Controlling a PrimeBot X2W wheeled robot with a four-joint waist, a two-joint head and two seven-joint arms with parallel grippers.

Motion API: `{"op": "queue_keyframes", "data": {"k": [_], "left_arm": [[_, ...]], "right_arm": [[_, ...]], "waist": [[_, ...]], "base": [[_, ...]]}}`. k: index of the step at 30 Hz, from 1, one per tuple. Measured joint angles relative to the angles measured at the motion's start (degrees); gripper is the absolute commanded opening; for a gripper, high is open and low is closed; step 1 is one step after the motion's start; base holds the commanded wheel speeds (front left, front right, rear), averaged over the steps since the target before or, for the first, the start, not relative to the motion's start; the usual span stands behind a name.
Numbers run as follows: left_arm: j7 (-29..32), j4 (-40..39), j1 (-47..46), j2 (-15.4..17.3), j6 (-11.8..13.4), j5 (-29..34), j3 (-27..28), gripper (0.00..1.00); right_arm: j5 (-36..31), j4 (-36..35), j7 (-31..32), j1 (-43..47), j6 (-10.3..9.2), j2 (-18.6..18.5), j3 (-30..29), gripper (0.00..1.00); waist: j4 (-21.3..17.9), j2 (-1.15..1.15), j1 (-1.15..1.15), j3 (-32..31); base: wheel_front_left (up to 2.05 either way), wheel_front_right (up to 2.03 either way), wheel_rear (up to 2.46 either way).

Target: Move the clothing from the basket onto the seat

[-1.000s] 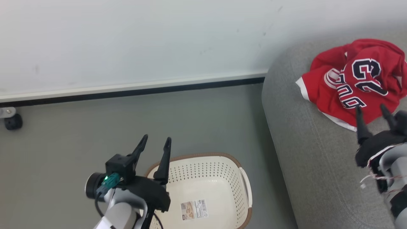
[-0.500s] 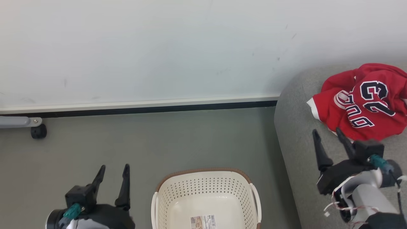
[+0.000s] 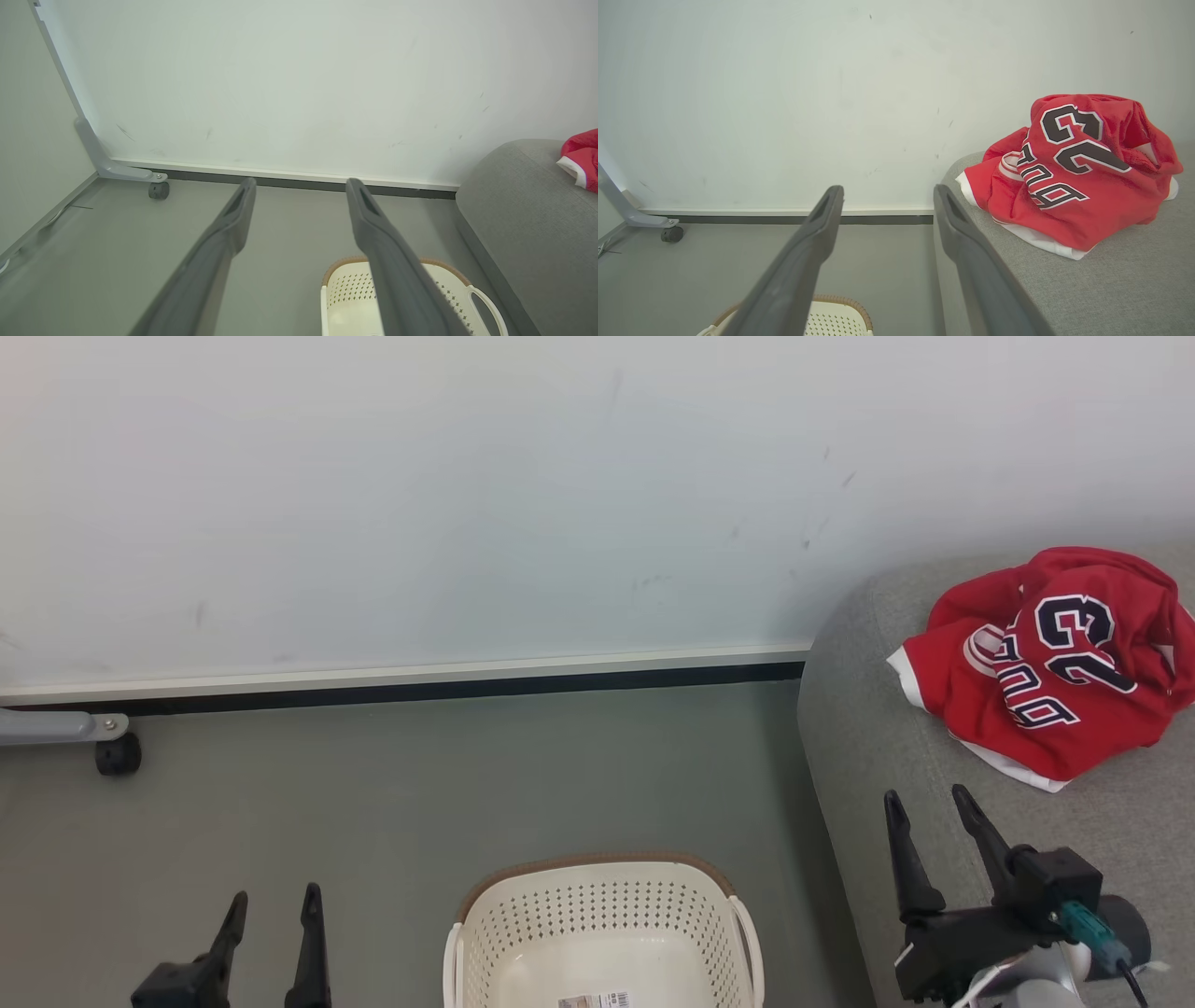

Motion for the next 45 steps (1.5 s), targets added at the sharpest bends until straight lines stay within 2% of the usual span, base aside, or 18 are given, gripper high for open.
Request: {"op": "queue_keyframes", "data": {"k": [12, 40, 41, 45], "left_arm": [[0.00, -3.02, 4.16, -1.65, 0.00, 4.47, 1.54, 1.00], [0.00, -4.70, 5.16, -3.00, 0.00, 7.54, 3.50, 1.00], [0.01, -4.59, 5.17, -3.12, -0.01, 7.67, 3.57, 0.00], [0.11, -1.87, 6.20, -4.39, -0.07, 7.61, 3.03, 0.00]], "right_arm": [[-0.37, -8.66, 0.00, 8.60, -2.46, 0.18, -1.82, 1.00], [-0.85, -15.22, 0.00, 13.05, -3.52, 0.36, -3.74, 1.00], [-0.85, -15.19, 0.03, 13.06, -3.52, 0.38, -3.70, 0.00], [-0.81, -12.11, 0.16, 14.56, -3.46, 1.18, -3.14, 0.00]], "waist": [[0.17, 0.00, 0.00, -0.81], [1.01, 0.00, 0.00, -1.05], [1.06, 0.00, 0.00, -1.01], [1.07, 0.00, 0.00, -1.01]], "base": [[0.00, 0.00, 0.00], [0.00, 0.00, 0.00], [0.00, 0.00, 0.00], [0.00, 0.00, 0.00]]}}
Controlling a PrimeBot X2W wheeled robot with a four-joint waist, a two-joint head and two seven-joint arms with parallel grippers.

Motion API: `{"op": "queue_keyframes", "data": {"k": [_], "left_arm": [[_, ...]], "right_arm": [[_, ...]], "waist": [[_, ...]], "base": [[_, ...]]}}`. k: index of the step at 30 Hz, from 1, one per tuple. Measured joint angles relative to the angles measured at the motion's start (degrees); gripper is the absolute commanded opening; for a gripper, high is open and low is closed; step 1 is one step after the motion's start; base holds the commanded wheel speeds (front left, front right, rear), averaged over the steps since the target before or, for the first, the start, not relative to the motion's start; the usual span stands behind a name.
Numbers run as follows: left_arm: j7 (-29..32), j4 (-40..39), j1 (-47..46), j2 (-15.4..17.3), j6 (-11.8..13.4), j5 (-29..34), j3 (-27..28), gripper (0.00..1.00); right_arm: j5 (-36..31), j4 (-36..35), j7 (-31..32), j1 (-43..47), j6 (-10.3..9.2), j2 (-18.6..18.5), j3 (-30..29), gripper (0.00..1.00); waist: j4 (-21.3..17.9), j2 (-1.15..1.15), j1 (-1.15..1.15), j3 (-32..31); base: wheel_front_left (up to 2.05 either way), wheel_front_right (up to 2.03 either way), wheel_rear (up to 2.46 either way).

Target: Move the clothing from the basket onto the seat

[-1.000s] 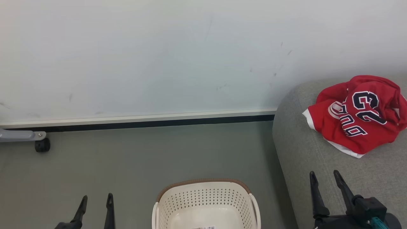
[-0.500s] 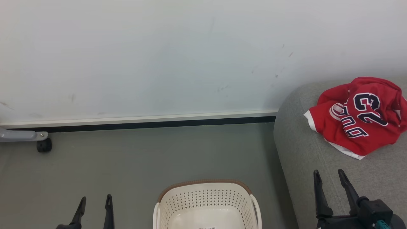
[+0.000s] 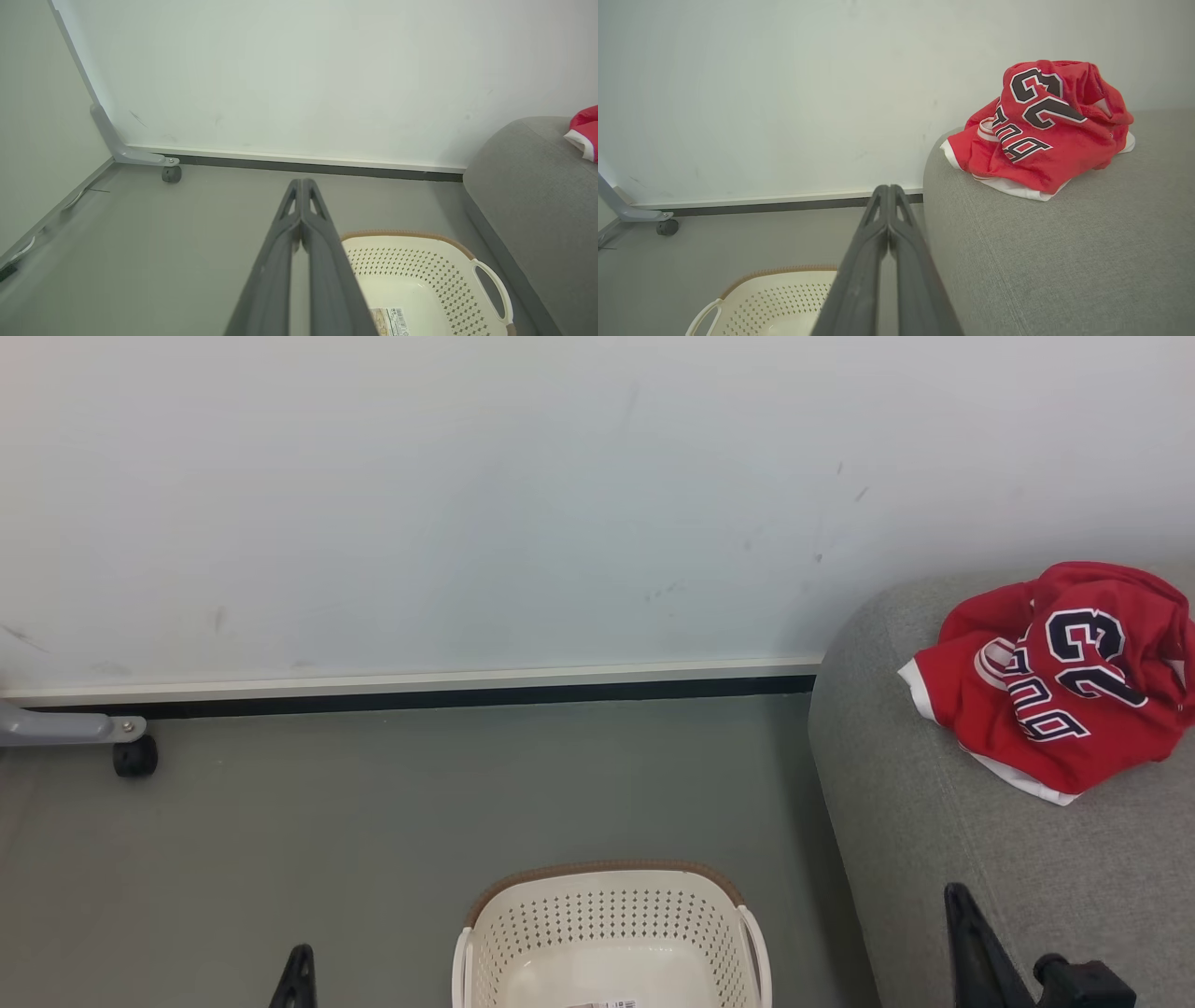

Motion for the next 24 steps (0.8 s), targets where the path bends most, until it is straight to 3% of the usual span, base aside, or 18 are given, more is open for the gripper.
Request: {"op": "queue_keyframes", "data": {"k": [7, 24], "left_arm": [[1.11, 0.77, 0.31, -0.67, -0.57, -2.83, 0.70, 0.00], [5.12, 1.10, -0.98, -1.87, -3.09, -15.11, 3.57, 0.00]], "right_arm": [[2.46, 0.98, 1.01, 0.59, 0.53, 0.46, -0.90, 0.00], [16.80, 1.93, 5.02, -0.80, 2.30, 1.21, -4.06, 0.00]], "waist": [[-0.07, 0.00, 0.00, 0.12], [-0.32, 0.00, 0.00, 0.45]], "base": [[0.00, 0.00, 0.00], [0.00, 0.00, 0.00]]}}
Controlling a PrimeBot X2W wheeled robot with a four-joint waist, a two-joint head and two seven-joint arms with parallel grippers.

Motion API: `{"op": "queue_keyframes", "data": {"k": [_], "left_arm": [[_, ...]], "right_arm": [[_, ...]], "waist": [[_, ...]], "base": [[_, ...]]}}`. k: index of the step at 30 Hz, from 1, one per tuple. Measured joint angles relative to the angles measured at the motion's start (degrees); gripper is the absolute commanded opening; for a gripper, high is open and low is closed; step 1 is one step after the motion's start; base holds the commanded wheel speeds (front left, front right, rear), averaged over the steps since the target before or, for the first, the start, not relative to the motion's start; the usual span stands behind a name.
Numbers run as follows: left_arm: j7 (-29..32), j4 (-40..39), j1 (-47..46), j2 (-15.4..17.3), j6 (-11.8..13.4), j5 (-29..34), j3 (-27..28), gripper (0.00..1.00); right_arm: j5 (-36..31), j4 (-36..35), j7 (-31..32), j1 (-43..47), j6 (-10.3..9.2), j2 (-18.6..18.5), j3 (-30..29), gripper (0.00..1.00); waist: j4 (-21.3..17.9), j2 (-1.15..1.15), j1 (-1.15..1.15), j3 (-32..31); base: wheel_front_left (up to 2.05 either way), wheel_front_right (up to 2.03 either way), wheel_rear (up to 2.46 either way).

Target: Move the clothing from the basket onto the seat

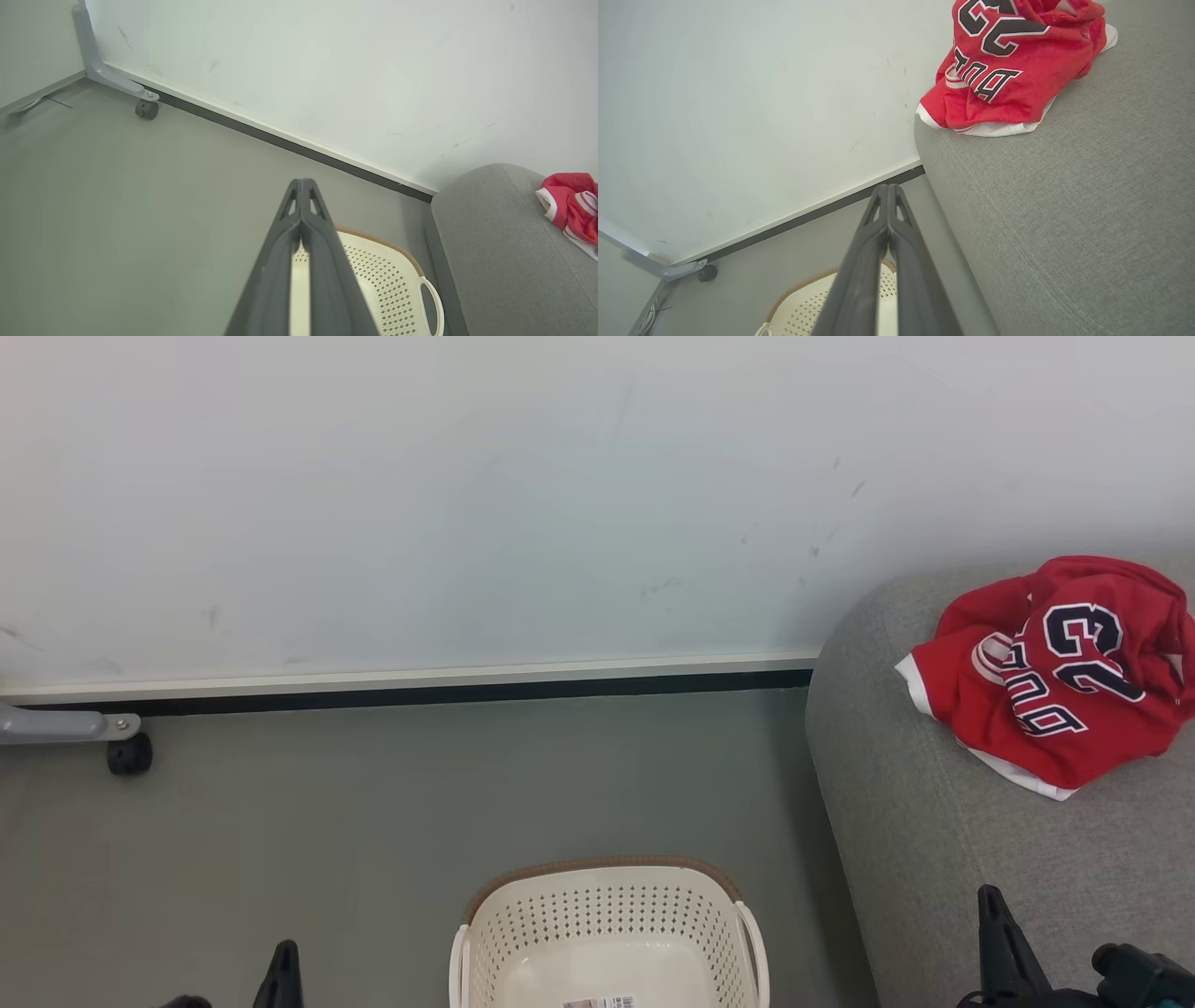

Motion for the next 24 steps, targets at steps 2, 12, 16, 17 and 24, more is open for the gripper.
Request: {"op": "queue_keyframes", "data": {"k": [2, 12, 16, 17, 24], "left_arm": [[0.51, -0.01, -0.29, -0.08, -0.25, -1.59, 0.32, 0.00], [2.52, 0.09, -1.28, -0.93, -1.54, -8.91, 1.86, 0.00], [3.49, 0.10, -1.56, -1.10, -2.23, -11.43, 2.44, 0.00], [3.52, 0.10, -1.58, -1.16, -2.53, -12.47, 2.57, 0.00], [5.08, 0.18, -2.67, -1.68, -3.53, -17.56, 3.78, 0.00]], "right_arm": [[1.85, 0.19, 0.51, 0.00, 0.25, 0.13, -0.33, 0.00], [9.80, 0.65, 2.54, -1.12, 1.34, 0.60, -2.09, 0.00], [13.04, 0.89, 3.42, -1.18, 1.78, 0.78, -2.86, 0.00], [13.74, 0.97, 3.68, -1.19, 1.85, 0.82, -3.04, 0.00], [19.38, 1.37, 5.09, -2.03, 2.72, 1.26, -4.23, 0.00]], "waist": [[-0.03, 0.00, 0.00, 0.04], [-0.17, 0.00, 0.00, 0.24], [-0.22, 0.00, 0.00, 0.33], [-0.23, 0.00, 0.00, 0.35], [-0.33, 0.00, 0.00, 0.50]], "base": [[0.00, 0.00, 0.00], [0.00, 0.00, 0.00], [0.00, 0.00, 0.00], [0.00, 0.00, 0.00], [0.00, 0.00, 0.00]]}}
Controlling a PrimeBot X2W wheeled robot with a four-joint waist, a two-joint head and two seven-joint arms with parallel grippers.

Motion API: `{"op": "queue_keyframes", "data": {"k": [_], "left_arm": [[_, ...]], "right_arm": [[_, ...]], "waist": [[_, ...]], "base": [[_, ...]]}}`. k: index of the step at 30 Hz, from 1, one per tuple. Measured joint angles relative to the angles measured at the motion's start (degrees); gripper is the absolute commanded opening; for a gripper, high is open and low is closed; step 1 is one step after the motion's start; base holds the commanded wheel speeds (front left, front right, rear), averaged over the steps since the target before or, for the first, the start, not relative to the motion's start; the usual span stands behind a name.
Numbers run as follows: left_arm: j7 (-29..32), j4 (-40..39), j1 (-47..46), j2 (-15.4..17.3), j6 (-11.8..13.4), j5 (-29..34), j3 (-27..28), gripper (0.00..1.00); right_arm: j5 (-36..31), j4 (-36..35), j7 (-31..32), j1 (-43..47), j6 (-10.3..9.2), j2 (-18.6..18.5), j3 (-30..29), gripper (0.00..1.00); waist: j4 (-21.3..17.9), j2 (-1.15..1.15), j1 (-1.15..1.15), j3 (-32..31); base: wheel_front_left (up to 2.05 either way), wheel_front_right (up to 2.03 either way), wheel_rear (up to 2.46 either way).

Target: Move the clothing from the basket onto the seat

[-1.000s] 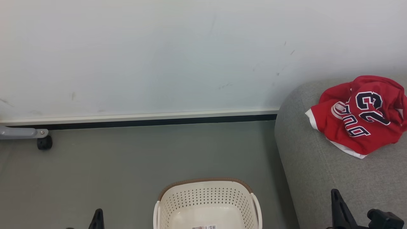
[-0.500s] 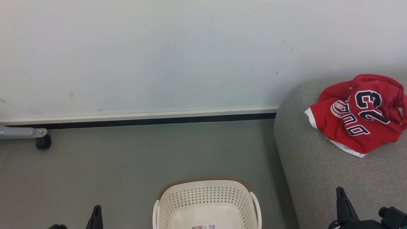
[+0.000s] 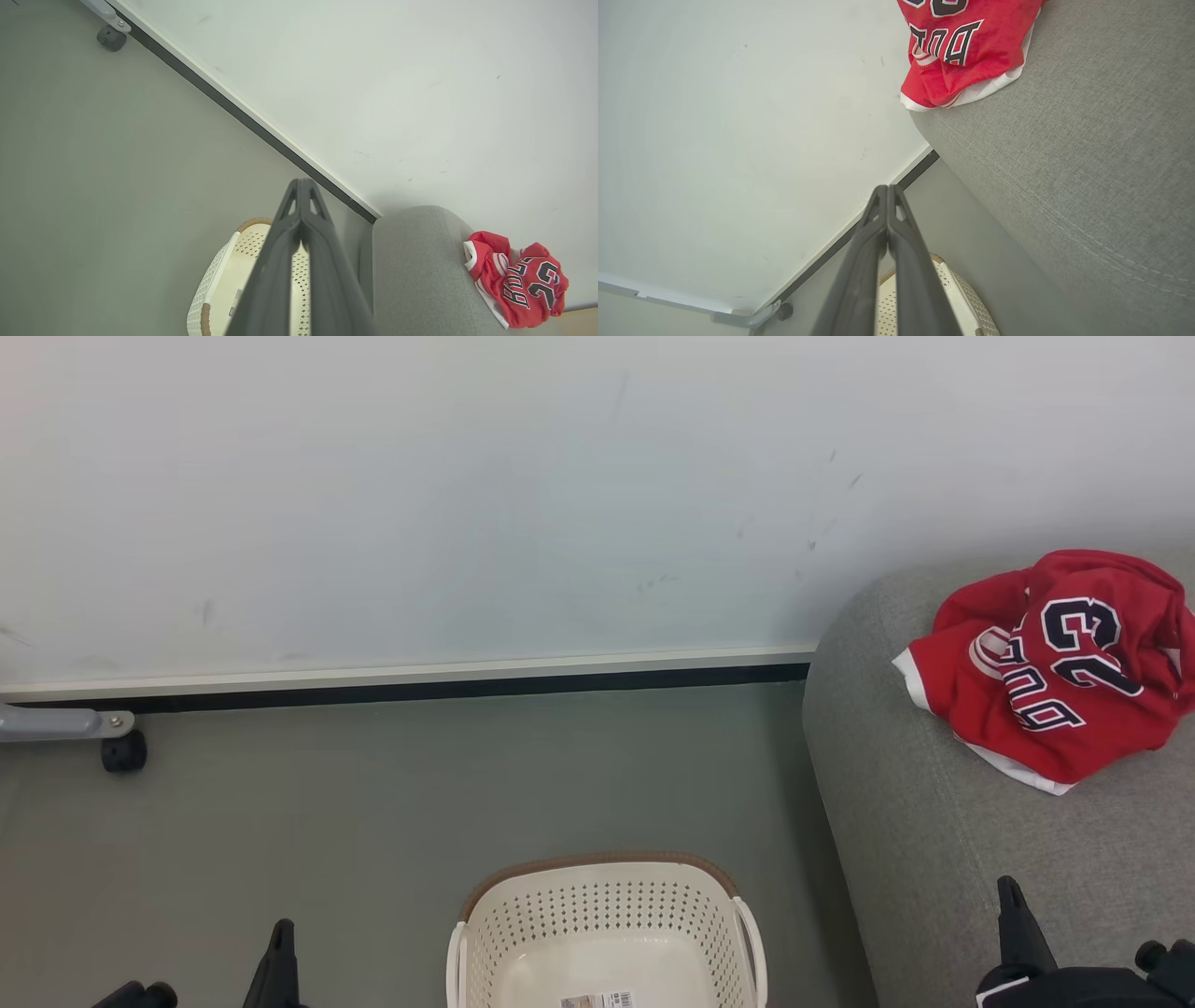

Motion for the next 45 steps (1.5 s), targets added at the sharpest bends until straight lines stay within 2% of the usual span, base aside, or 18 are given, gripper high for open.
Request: {"op": "queue_keyframes", "data": {"k": [45], "left_arm": [[9.01, 0.29, -4.80, -3.33, -6.57, -32.10, 6.78, 0.00]], "right_arm": [[35.35, 1.90, 9.10, -3.87, 5.08, 1.98, -7.86, 0.00]], "waist": [[-0.61, 0.00, 0.00, 0.94]], "base": [[0.00, 0.00, 0.00]]}}
